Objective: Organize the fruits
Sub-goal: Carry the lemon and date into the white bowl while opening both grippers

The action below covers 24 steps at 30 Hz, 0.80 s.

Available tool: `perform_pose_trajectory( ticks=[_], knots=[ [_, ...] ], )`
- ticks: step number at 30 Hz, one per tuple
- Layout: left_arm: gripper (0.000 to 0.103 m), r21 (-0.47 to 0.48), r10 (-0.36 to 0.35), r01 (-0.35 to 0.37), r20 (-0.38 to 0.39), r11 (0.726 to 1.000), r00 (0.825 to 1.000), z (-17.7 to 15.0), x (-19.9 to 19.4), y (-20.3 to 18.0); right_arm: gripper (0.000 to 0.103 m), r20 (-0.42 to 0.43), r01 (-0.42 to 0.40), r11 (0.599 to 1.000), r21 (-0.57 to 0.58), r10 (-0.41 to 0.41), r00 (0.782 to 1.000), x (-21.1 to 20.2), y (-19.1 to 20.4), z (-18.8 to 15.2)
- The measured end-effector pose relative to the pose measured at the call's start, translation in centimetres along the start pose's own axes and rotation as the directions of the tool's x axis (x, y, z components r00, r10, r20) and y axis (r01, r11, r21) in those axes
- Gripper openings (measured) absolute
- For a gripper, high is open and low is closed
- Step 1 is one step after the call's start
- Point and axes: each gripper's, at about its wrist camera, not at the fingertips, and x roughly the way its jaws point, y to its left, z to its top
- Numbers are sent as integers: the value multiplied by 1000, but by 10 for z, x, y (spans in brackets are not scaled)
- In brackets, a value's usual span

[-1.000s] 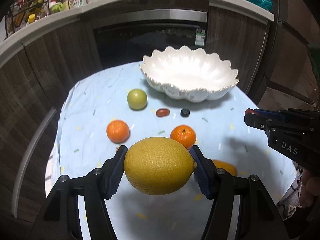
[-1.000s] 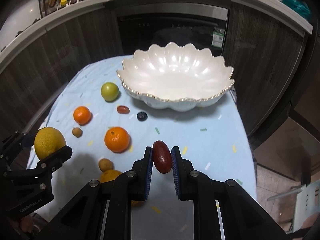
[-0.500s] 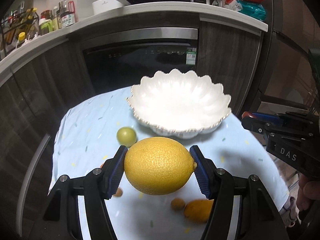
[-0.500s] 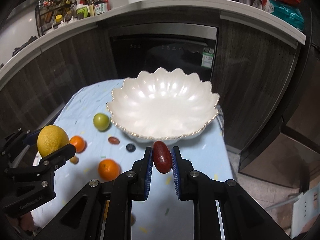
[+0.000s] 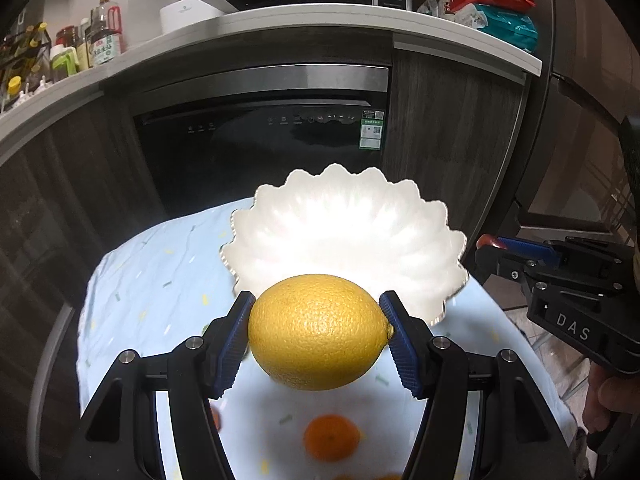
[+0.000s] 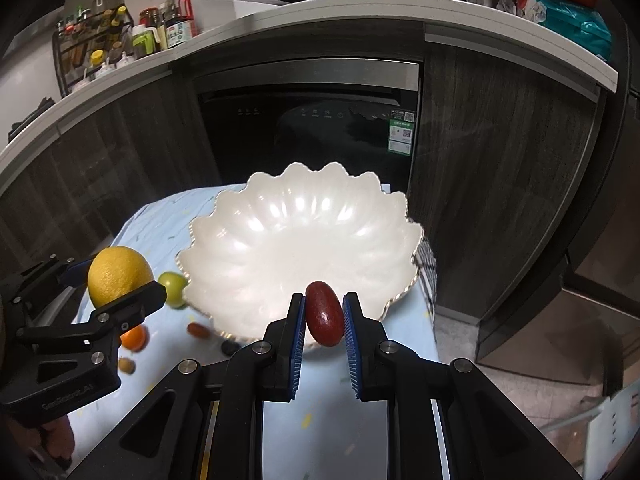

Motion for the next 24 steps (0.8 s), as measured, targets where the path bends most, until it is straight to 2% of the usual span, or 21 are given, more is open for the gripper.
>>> perform_pose_trajectory(
  ticks=[13, 20, 21, 22, 23, 24],
  knots=[
    [63, -12, -34, 33, -74, 999, 997, 13, 69, 3, 20, -79, -12, 999, 44, 15, 997, 64, -24, 13],
    [65, -1, -27, 27, -123, 1000, 992, 6, 87, 0, 21, -106, -9, 999, 41, 13, 994, 75, -25, 8],
    [68, 8, -17, 18, -116, 1000, 993, 5, 87, -2, 22, -103, -6, 999, 38, 10, 995, 74, -24, 7],
    [77, 17, -7, 9, -108, 1000, 994, 5, 86, -3, 23, -103, -6, 999, 33, 9, 995, 75, -23, 7],
    [81, 17, -3, 5, -106, 1000, 994, 5, 85, -3, 30, -102, -6, 999, 34, 10, 995, 75, -23, 7],
    [83, 15, 2, -1, -105, 1000, 994, 6, 85, -2, 44, -101, 0, 999, 36, 3, 995, 74, -23, 7]
  ],
)
